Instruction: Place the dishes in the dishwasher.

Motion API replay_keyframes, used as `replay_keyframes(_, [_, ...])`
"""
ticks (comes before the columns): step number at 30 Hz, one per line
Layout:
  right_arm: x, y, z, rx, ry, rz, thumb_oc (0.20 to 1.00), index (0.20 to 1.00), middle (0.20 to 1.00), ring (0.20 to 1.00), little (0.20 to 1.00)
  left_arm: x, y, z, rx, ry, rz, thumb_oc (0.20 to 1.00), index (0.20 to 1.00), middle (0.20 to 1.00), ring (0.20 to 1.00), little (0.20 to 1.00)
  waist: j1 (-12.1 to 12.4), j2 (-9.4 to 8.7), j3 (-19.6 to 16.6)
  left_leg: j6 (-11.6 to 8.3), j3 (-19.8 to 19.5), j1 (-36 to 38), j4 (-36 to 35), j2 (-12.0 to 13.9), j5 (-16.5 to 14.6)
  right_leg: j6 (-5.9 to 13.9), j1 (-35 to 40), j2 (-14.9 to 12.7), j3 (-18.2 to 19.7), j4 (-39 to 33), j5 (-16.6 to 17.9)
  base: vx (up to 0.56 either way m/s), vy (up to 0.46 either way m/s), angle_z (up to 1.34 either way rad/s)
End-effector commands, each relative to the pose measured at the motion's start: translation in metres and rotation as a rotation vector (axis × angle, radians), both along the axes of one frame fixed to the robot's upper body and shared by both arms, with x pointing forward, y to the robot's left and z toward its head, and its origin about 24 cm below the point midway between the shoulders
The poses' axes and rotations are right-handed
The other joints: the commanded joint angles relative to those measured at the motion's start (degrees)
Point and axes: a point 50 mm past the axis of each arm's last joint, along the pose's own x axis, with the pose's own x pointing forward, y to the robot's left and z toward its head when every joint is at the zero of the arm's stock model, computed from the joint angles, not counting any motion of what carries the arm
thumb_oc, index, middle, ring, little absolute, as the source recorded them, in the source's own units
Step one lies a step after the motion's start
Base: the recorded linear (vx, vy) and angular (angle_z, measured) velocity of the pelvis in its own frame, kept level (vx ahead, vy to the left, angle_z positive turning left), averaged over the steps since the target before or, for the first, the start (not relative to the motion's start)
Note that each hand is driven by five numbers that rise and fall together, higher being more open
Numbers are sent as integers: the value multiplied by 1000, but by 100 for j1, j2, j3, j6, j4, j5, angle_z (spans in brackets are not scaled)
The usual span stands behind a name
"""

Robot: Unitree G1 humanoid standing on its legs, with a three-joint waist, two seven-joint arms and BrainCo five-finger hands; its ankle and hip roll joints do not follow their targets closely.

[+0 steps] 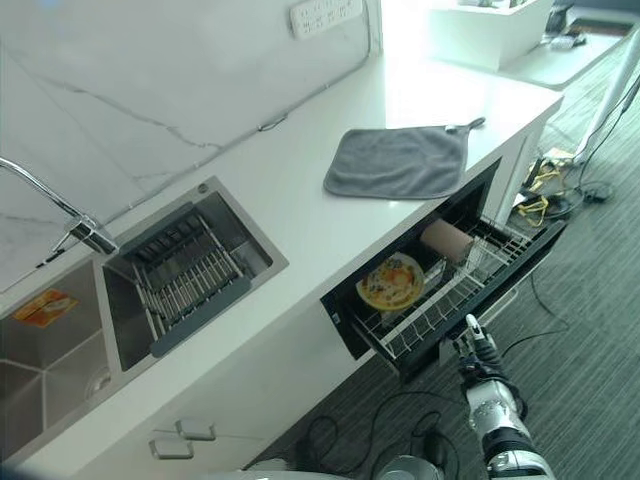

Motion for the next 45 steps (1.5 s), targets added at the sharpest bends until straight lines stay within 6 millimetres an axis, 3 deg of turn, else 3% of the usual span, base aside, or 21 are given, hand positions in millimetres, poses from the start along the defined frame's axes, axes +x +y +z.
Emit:
replay_keyframes(1, [79,49,58,77,-310,254,1000,1000,1000,1000,1000,42,21,9,38,-96,-75,1000,1000,1000,1000,1000,231,-334,411,71,-432,-26,186,-94,-24,-233,-134,-11,-235,673,-583,-204,5,9])
replay_keyframes(2, [100,43,93,2,-399,322,1000,1000,1000,1000,1000,56,25,13,43,-143,-87,1000,1000,1000,1000,1000,329,-329,642,68,-529,-274,228,-101,27,-221,-399,-45,-230,778,-556,-209,-16,8])
replay_keyframes(5, [119,50,125,-63,-474,411,1000,1000,1000,1000,1000,69,30,17,55,-181,-92,1000,1000,1000,1000,1000,407,-373,839,72,-591,-469,270,-89,60,-214,-605,-55,-233,867,-534,-138,-25,10])
replay_keyframes(8, [128,59,142,-104,-511,486,1000,1000,1000,1000,1000,74,34,19,64,-197,-79,1000,1000,1000,1000,1000,450,-432,934,81,-617,-567,327,-75,64,-211,-714,-54,-235,938,-527,-38,-13,11])
replay_keyframes(10, [138,77,166,-149,-577,587,1000,1000,1000,1000,1000,86,42,25,84,-233,-69,1000,1000,1000,1000,1000,546,-580,1079,102,-659,-770,445,-40,68,-197,-895,-50,-268,1035,-501,-96,-81,4])
replay_keyframes(15, [150,106,196,-203,-654,686,1000,1000,1000,1000,1000,105,47,33,107,-283,-49,1000,1000,1000,1000,1000,675,-746,1274,127,-736,-968,617,10,40,-180,-1087,-40,-322,1181,-489,-56,-70,12])
replay_keyframes(20, [162,126,232,-275,-715,725,1000,1000,1000,1000,1000,114,46,36,116,-313,-38,1000,1000,1000,1000,1000,858,-764,1351,120,-806,-1079,659,40,66,-186,-1173,-31,-412,1244,-496,0,0,0])
replay_keyframes(27, [172,136,263,-316,-747,704,1000,1000,1000,1000,1000,114,49,37,118,-287,-10,1000,1000,1000,1000,1000,1110,-743,1360,114,-896,-1109,594,49,121,-187,-1153,-61,-609,1310,-545,-8,21,7])
replay_keyframes(32, [173,135,255,-328,-701,685,1000,1000,1000,1000,1000,107,51,34,106,-249,35,1000,1000,1000,1000,1000,1142,-753,1330,108,-884,-1067,549,72,137,-186,-1103,-76,-687,1302,-553,-19,20,13])
replay_keyframes(35, [172,129,239,-313,-642,649,1000,1000,1000,1000,1000,105,50,33,87,-258,83,1000,1000,1000,1000,1000,1112,-773,1295,85,-822,-975,495,121,150,-194,-1026,-64,-722,1277,-564,-33,26,4])
replay_keyframes(39, [157,113,188,-315,-540,576,1000,1000,1000,1000,1000,96,44,28,49,-261,168,1000,1000,1000,1000,1000,988,-843,1157,44,-672,-786,408,202,165,-212,-812,-36,-777,1142,-551,-4,14,9])
replay_keyframes(42, [134,96,151,-320,-485,490,1000,1000,1000,1000,1000,83,45,25,74,-261,211,1000,1000,1000,1000,1000,817,-934,1008,11,-576,-640,426,287,136,-241,-659,14,-761,1073,-556,14,-11,18])
replay_keyframes(43, [128,96,142,-326,-465,491,1000,1000,1000,1000,1000,80,44,23,70,-257,234,1000,1000,1000,1000,1000,767,-957,970,8,-549,-598,426,302,126,-249,-619,31,-749,1047,-554,19,-17,8])
replay_keyframes(45, [101,106,105,-343,-417,521,1000,1000,1000,1000,1000,67,42,19,51,-242,367,1000,1000,1000,1000,1000,573,-1034,809,-8,-411,-432,449,360,88,-278,-435,88,-702,918,-543,49,-25,-6])
